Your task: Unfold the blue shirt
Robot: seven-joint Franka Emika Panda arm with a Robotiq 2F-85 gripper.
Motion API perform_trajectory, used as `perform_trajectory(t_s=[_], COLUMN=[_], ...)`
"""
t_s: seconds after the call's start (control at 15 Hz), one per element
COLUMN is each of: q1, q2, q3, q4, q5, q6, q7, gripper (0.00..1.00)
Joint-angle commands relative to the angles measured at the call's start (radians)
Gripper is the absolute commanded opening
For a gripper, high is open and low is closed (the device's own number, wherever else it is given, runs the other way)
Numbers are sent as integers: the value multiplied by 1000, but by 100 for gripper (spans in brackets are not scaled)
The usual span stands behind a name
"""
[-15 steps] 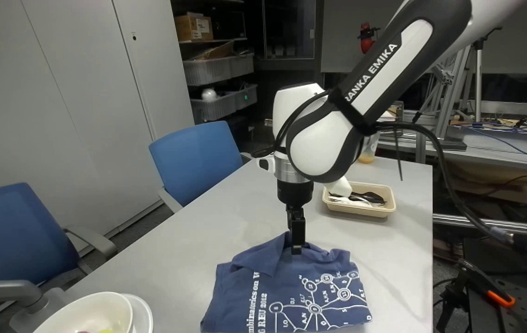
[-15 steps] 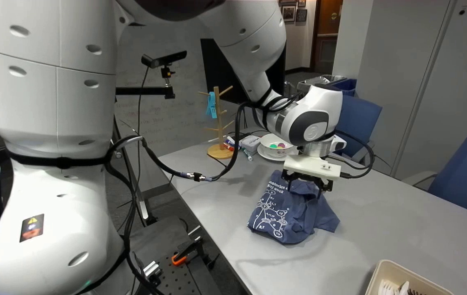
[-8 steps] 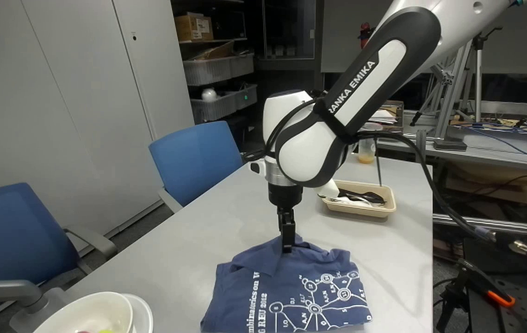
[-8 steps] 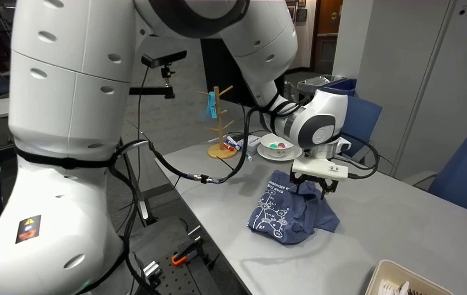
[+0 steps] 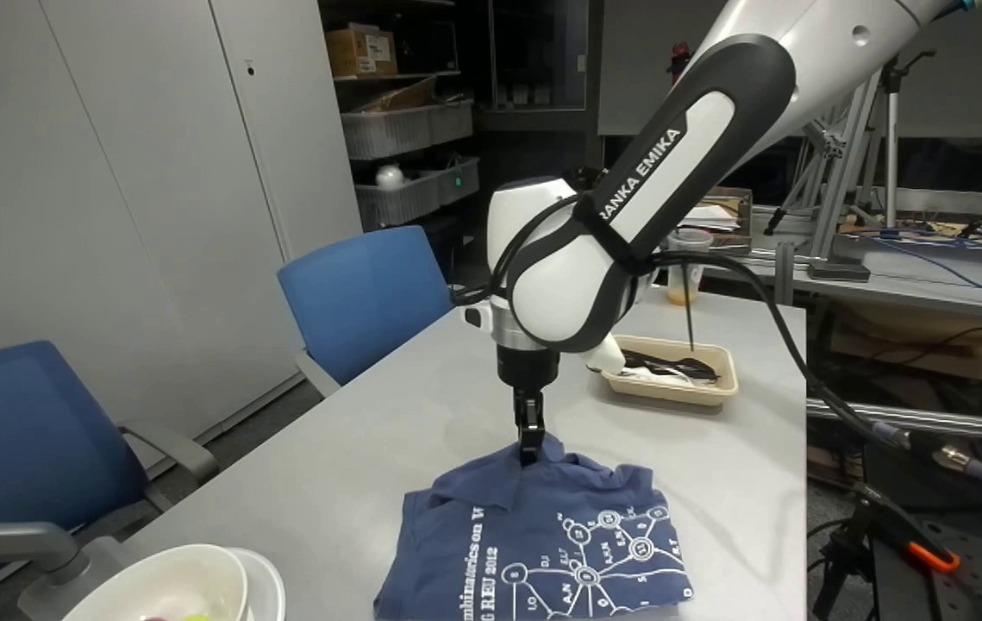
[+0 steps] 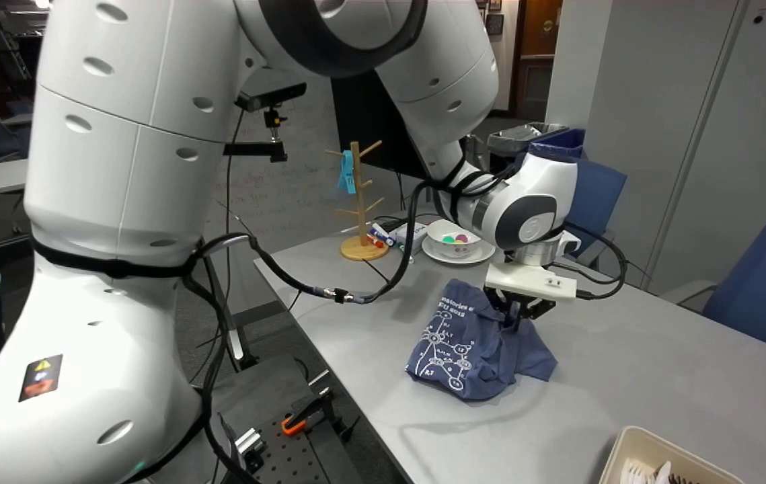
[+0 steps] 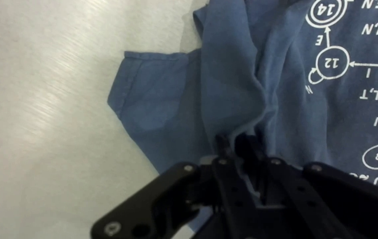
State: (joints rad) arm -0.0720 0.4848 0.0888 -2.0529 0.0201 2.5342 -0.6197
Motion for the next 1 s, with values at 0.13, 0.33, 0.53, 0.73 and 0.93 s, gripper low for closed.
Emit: perform_trajectory(t_s=[0.13, 0.33, 0.53, 0.73, 0.93], q1=[-27, -13, -8, 30, 89], q2=[-63, -155, -262, -363, -424], q3=[62, 99, 153, 175, 175], q4=[8, -18, -41, -67, -84], q5=[35, 70, 166, 265, 358], q6=[-23, -86, -214, -339, -410], q7=[-8, -2, -44, -77, -101], gripper=[0, 1, 1, 1, 1])
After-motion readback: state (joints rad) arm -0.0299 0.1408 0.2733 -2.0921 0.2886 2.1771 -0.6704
